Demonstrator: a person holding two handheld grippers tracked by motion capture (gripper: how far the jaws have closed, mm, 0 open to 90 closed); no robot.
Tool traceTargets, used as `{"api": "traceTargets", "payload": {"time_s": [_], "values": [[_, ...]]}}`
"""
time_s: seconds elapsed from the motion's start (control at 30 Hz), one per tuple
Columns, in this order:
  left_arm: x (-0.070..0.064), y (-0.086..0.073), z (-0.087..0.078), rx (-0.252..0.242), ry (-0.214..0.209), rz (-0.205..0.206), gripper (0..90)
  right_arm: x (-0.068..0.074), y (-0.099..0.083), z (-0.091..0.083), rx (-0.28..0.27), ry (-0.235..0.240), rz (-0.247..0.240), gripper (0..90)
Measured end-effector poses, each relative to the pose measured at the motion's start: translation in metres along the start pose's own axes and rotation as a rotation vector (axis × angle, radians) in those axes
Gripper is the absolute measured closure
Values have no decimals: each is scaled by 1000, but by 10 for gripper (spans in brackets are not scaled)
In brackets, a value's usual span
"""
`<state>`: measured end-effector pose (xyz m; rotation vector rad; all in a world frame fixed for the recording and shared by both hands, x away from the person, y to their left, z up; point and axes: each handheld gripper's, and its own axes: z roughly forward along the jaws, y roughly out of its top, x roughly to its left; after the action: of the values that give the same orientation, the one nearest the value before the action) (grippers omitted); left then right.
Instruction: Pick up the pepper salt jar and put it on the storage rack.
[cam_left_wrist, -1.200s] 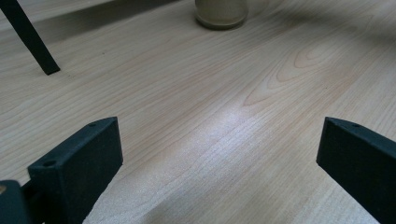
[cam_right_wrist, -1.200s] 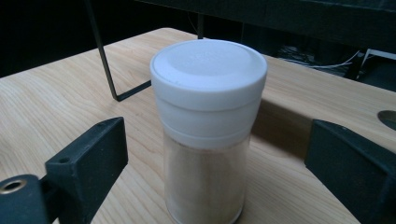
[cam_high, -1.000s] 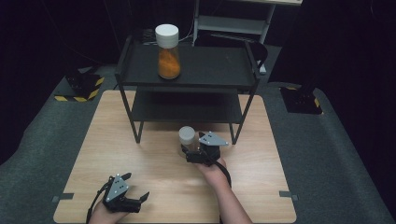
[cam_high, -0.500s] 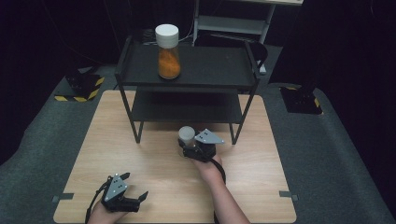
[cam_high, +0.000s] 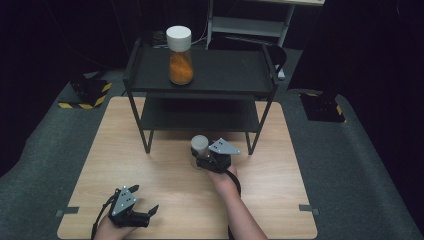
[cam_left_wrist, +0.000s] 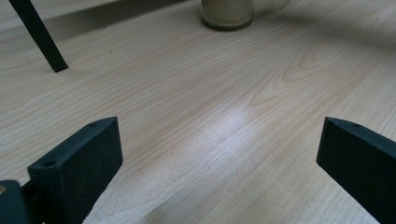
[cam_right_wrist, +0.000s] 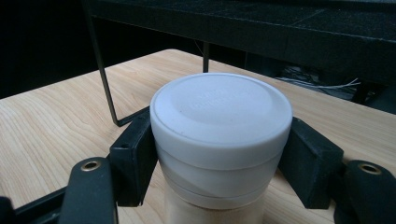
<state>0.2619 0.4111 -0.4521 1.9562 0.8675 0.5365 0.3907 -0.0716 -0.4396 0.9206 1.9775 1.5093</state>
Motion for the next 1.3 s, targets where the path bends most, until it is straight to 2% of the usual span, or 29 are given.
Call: {"api": "traceTargets", "payload": {"time_s": [0.4, 0.67, 0.87, 1.3], "values": [[0, 0, 0, -1, -1, -2, 6, 4, 7, -7, 22, -13, -1, 339], [-1, 0, 0, 0, 3, 4, 6, 4, 6, -18, 10, -17, 5, 339], [-2, 0, 0, 1, 2, 4, 5, 5, 6, -32, 3, -27, 7, 339], [-4, 1, 1, 6, -2, 12, 6, 6, 0, -75, -27, -72, 8, 339]]}}
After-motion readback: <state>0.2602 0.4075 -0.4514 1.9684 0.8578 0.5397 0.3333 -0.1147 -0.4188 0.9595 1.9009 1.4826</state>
